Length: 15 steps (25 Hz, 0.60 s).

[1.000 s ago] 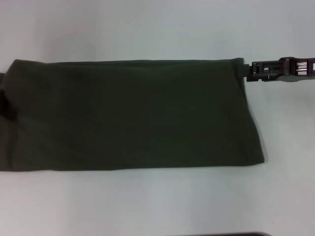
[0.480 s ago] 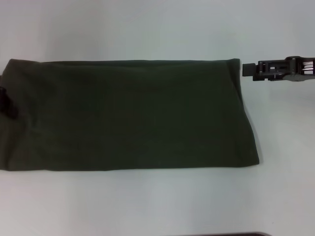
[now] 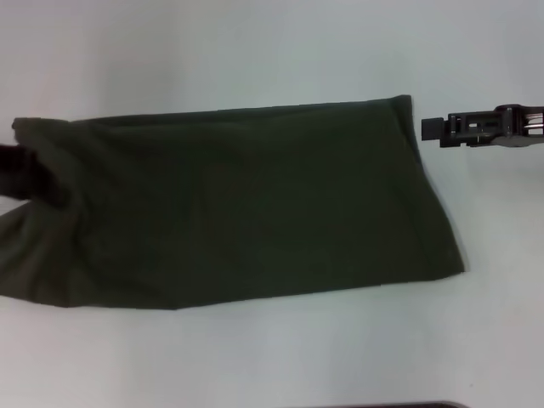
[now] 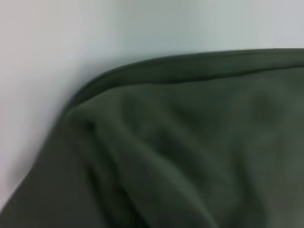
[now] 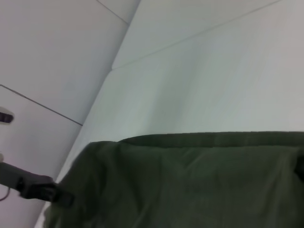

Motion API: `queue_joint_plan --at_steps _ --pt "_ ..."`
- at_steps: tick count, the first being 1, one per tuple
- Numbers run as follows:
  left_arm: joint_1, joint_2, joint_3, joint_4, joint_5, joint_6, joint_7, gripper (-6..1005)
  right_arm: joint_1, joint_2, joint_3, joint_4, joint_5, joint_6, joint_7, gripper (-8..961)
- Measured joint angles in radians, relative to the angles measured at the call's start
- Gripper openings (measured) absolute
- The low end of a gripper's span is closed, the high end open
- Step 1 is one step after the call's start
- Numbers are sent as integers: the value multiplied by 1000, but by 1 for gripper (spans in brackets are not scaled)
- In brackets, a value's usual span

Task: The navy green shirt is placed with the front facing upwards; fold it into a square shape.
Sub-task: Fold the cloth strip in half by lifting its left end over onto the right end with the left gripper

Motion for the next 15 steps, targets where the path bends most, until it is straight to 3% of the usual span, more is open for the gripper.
queue_joint_plan --at_steps 4,7,12,15 --pt "-22 -1 -4 -6 -112 78 5 103 7 0 0 -1 -22 4 0 890" --pt "-49 -14 -3 -44 -189 106 5 103 9 6 -3 -1 -29 4 -2 889" --pt "-98 -41 1 -128 -294 118 15 103 14 11 -16 -1 -29 5 -2 886" --pt "-122 -73 4 -152 -336 116 18 103 14 12 -21 -1 -29 6 -2 885"
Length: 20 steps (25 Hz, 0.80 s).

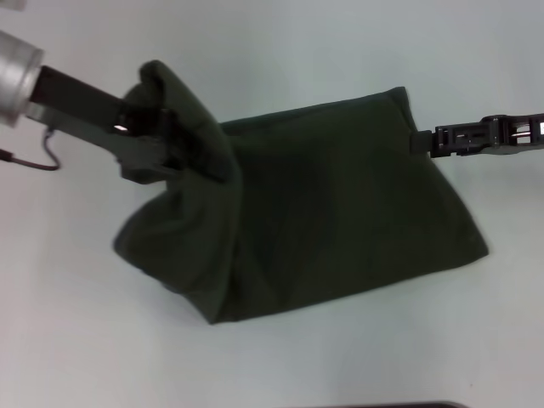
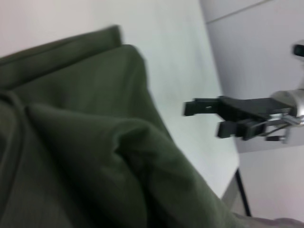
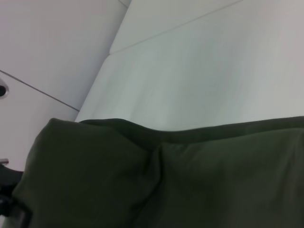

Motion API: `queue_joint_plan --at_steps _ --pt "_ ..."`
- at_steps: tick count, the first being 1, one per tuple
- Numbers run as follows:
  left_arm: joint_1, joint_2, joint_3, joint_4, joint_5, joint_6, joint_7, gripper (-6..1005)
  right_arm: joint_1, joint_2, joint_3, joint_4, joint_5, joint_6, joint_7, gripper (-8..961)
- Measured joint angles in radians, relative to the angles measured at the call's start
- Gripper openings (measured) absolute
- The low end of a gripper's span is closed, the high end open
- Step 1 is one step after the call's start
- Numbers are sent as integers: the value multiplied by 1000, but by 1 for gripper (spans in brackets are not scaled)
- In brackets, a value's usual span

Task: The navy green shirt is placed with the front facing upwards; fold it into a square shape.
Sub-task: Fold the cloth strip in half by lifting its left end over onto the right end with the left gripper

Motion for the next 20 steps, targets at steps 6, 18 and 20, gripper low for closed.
queue_joint_plan --at_steps 6,18,20 --pt "-23 -57 0 -14 -62 -36 2 104 0 9 -2 1 -1 0 -5 881" --pt "-27 -75 0 -91 -135 -148 1 104 -5 16 -4 3 -3 5 -6 875" --pt "-28 -81 4 -108 -149 -156 5 103 -4 16 -4 3 -3 5 -6 874"
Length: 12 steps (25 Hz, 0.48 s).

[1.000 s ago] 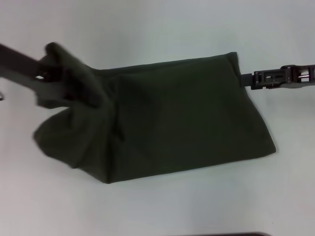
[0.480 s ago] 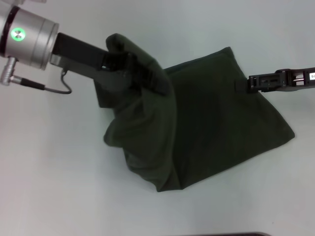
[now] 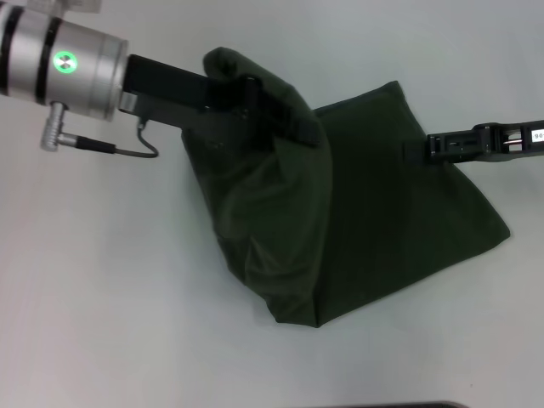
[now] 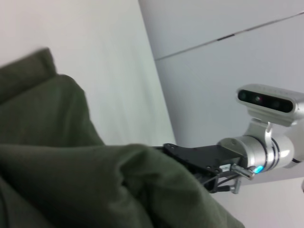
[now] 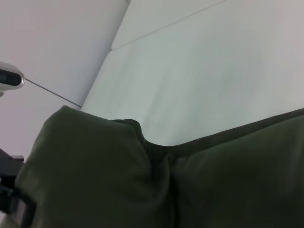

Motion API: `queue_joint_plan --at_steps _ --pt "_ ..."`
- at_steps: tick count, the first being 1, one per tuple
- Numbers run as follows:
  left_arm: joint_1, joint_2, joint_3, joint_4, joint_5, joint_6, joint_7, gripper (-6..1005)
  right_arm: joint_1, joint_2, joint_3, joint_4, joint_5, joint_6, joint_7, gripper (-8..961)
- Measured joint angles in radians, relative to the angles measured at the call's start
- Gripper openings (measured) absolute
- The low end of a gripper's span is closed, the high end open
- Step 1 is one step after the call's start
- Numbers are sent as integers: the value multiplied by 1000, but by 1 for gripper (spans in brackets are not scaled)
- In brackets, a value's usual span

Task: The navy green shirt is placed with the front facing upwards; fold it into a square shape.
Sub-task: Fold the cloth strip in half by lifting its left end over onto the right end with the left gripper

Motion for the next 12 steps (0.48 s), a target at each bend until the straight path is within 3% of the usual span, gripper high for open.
queue_joint_plan --at_steps 8,12 --pt "-9 -44 4 -11 -40 -10 30 103 3 0 0 0 -2 0 3 870" --pt "-10 -53 10 -14 -53 -32 41 102 2 0 0 0 -6 0 6 868"
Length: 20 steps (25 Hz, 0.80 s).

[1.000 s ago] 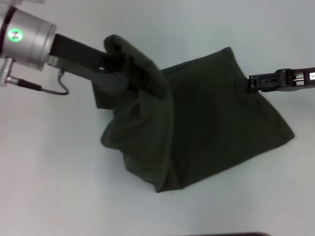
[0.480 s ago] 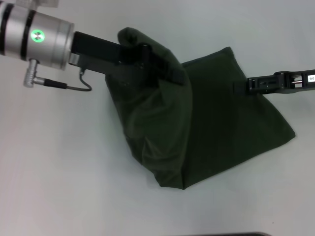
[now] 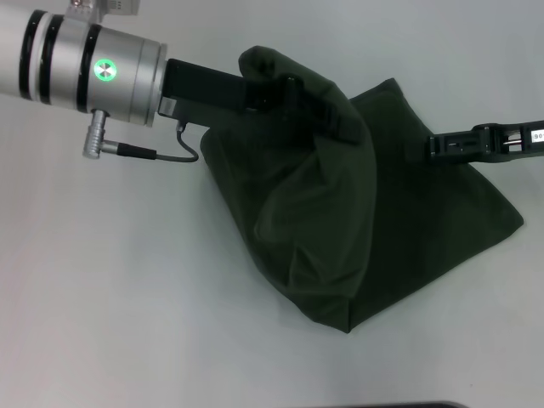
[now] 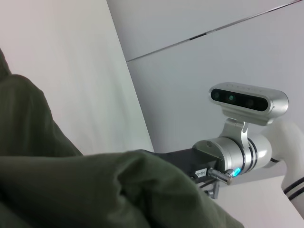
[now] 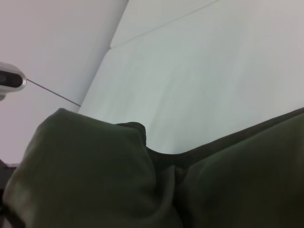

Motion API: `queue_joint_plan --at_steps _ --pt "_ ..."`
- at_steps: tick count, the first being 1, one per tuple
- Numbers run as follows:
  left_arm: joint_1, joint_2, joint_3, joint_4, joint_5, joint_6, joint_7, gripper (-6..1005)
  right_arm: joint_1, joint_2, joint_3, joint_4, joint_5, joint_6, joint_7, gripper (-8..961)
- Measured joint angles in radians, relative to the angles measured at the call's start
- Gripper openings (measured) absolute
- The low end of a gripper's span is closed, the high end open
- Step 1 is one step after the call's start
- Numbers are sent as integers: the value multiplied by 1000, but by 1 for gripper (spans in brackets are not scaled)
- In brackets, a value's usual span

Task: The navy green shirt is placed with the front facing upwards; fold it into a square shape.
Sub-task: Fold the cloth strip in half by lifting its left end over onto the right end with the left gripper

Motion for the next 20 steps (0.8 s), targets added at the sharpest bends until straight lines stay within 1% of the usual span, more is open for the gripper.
queue_joint_plan --at_steps 3,6,7,10,11,12,14,16,19,20 --pt "4 4 3 0 -1 -10 3 102 3 0 0 8 -11 0 1 866" --pt "12 22 3 1 -3 -5 0 102 25 3 -8 44 -47 0 3 865" --pt "17 30 2 3 -3 -2 -3 102 34 5 -16 57 -56 0 3 864" --pt "30 67 -4 3 -5 3 -11 102 57 10 -53 83 -75 -2 -2 863" --pt "37 92 -12 2 -7 5 -18 102 60 12 -66 85 -78 -5 -7 862" --pt "37 92 -12 2 -7 5 -18 103 64 16 -83 84 -80 -13 -20 862" --pt "43 120 -24 2 -15 7 -25 103 69 19 -99 79 -80 -29 -46 861" --pt "47 142 -34 1 -22 10 -27 103 73 21 -103 77 -80 -58 -105 860" --pt "59 168 -54 0 -25 12 -27 103 75 20 -99 75 -76 -80 -202 858" --pt "59 168 -54 0 -25 12 -27 103 74 19 -96 73 -76 -78 -245 858"
